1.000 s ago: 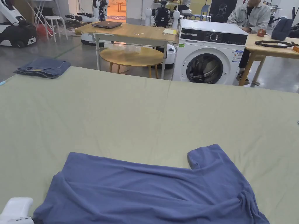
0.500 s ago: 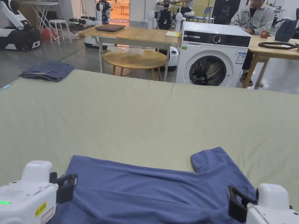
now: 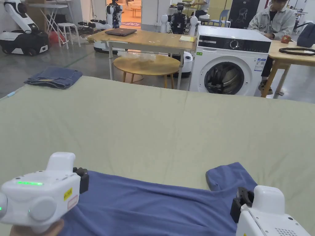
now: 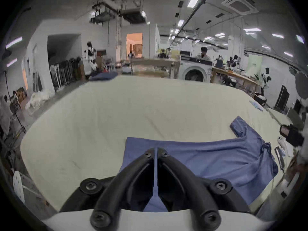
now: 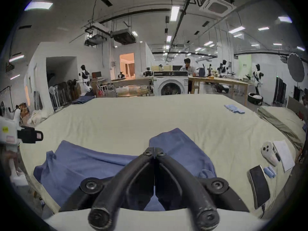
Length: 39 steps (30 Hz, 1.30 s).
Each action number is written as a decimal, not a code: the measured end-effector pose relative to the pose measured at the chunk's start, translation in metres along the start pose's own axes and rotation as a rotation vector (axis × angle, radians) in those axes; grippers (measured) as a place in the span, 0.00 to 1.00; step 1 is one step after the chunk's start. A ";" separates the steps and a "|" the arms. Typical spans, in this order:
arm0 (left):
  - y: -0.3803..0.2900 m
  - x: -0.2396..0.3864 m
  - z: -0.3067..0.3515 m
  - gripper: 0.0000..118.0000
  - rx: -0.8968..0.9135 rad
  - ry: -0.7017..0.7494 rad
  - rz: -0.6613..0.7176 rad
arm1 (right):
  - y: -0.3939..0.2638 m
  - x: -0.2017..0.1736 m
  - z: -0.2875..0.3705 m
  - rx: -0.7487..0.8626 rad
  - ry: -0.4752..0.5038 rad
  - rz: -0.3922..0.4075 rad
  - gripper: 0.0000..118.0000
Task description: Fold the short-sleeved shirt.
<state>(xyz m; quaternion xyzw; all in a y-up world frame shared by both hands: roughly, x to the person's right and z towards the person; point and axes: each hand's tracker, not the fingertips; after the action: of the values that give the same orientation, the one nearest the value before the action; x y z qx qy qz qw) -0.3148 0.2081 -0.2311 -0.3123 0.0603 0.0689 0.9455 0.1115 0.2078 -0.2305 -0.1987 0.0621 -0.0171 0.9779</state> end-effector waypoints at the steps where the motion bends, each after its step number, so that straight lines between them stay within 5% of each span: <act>1: 0.007 -0.011 -0.013 0.00 -0.028 -0.003 0.019 | -0.001 0.002 -0.002 -0.007 -0.002 0.002 0.00; 7: 0.049 -0.059 -0.101 0.00 -0.267 -0.039 0.040 | -0.008 0.015 -0.016 -0.073 -0.018 0.015 0.00; 8: 0.052 -0.059 -0.109 0.09 -0.304 -0.040 0.056 | -0.009 0.017 -0.019 -0.087 -0.023 0.018 0.00; 11: 0.061 -0.066 -0.143 0.59 -0.384 -0.036 0.091 | -0.016 0.024 -0.026 -0.117 -0.035 0.019 0.00; 12: 0.060 -0.070 -0.159 0.59 -0.389 -0.027 0.080 | -0.019 0.026 -0.029 -0.127 -0.041 0.023 0.00; 18: 0.047 -0.055 -0.190 0.55 -0.491 0.064 -0.043 | -0.023 0.039 -0.034 -0.173 -0.068 0.024 0.00; 22: 0.043 -0.035 -0.187 0.37 -0.449 0.072 -0.118 | -0.020 0.049 -0.037 -0.196 -0.082 0.015 0.00; 25: 0.034 -0.021 -0.167 0.03 -0.443 0.044 -0.156 | -0.015 0.062 -0.049 -0.221 -0.084 -0.003 0.00; 29: 0.039 -0.027 -0.159 0.00 -0.381 0.032 -0.112 | 0.010 0.086 -0.075 -0.260 -0.082 -0.027 0.02; 31: 0.042 -0.030 -0.149 0.00 -0.346 0.025 -0.092 | 0.026 0.099 -0.094 -0.286 -0.090 -0.012 0.30; 32: 0.047 -0.040 -0.143 0.00 -0.330 0.019 -0.090 | 0.035 0.106 -0.107 -0.325 -0.080 -0.002 0.56; 33: 0.048 -0.041 -0.137 0.00 -0.315 0.009 -0.087 | 0.041 0.113 -0.122 -0.366 -0.060 -0.013 0.65; 39: 0.053 -0.043 -0.115 0.00 -0.256 -0.003 -0.062 | 0.042 0.140 -0.216 -0.541 -0.036 0.024 0.66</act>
<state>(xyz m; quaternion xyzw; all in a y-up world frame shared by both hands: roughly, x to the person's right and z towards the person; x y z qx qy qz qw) -0.3742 0.1774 -0.3464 -0.4323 0.0399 0.0472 0.8996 0.2235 0.1545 -0.4603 -0.4521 0.0496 0.0149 0.8904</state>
